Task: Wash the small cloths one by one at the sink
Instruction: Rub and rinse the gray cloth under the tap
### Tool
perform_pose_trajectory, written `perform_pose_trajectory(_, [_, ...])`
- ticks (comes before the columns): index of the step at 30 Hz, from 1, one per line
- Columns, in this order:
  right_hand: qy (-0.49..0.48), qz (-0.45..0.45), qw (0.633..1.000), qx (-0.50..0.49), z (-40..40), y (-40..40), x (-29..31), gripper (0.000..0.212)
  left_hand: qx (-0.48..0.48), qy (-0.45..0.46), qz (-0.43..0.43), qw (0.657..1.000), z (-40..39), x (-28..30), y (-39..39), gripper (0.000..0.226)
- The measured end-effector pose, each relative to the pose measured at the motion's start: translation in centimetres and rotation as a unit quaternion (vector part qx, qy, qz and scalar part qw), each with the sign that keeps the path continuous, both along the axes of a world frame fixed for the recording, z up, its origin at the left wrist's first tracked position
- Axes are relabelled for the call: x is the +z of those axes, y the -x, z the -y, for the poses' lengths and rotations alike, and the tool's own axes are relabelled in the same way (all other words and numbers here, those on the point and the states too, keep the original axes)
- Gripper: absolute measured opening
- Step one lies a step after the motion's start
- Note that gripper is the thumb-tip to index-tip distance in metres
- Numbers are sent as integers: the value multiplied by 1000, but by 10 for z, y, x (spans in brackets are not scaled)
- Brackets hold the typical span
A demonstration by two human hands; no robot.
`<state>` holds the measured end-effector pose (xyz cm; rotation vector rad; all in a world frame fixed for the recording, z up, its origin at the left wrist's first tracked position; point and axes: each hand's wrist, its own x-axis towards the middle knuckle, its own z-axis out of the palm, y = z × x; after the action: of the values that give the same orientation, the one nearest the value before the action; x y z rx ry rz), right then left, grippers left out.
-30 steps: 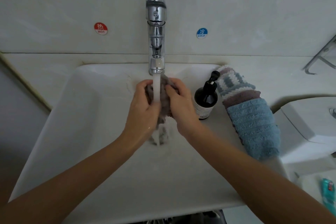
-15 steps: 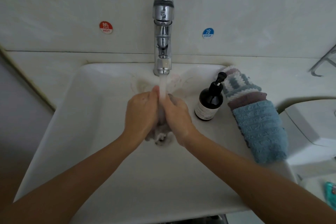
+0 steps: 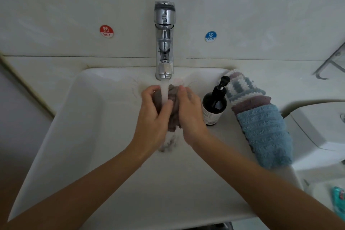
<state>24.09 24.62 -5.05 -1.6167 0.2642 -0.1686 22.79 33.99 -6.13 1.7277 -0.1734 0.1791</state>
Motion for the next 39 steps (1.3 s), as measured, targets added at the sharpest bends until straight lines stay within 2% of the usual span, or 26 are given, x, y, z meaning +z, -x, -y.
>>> perform_pose_trajectory(2, [-60,-14,998,-1,4,0,3,31,-3,19,4,1000,1,-3,-1,35])
perform_pose_trajectory(5, [-114,-33,992,32,4,1,8,34,8,5,2,1000,-2,-6,-3,28])
perform_pose_trajectory(9, [-51,-68,994,70,3,4,8,41,52,-28,32,998,-4,-8,-4,9])
perform_pose_trajectory(13, [20,-5,995,93,-3,4,-5,24,94,-5,-15,995,-8,-7,-11,28])
perform_pose_trajectory(17, [97,58,988,108,-8,12,-7,20,107,51,-83,989,-11,-6,-15,43])
perform_pose_trajectory(20, [139,57,982,114,-10,12,-9,32,99,43,-109,988,-10,-6,-15,47])
perform_pose_trajectory(24, [139,50,983,111,-6,10,-3,42,80,29,-108,991,-9,-6,-15,55])
perform_pose_trajectory(28, [169,67,978,104,-5,5,-4,36,81,9,-87,993,-8,-2,-16,51])
perform_pose_trajectory(30, [151,60,982,96,-5,4,-6,34,73,13,-67,995,-7,-1,-13,46])
perform_pose_trajectory(34, [81,36,994,61,-6,2,-10,24,59,20,-50,997,-6,-4,-8,11])
perform_pose_trajectory(36, [47,28,998,34,-5,-2,-12,22,35,7,-18,999,-5,-8,-9,19])
perform_pose_trajectory(39, [26,19,999,7,-2,-5,-9,25,27,12,2,1000,-3,-9,-8,19])
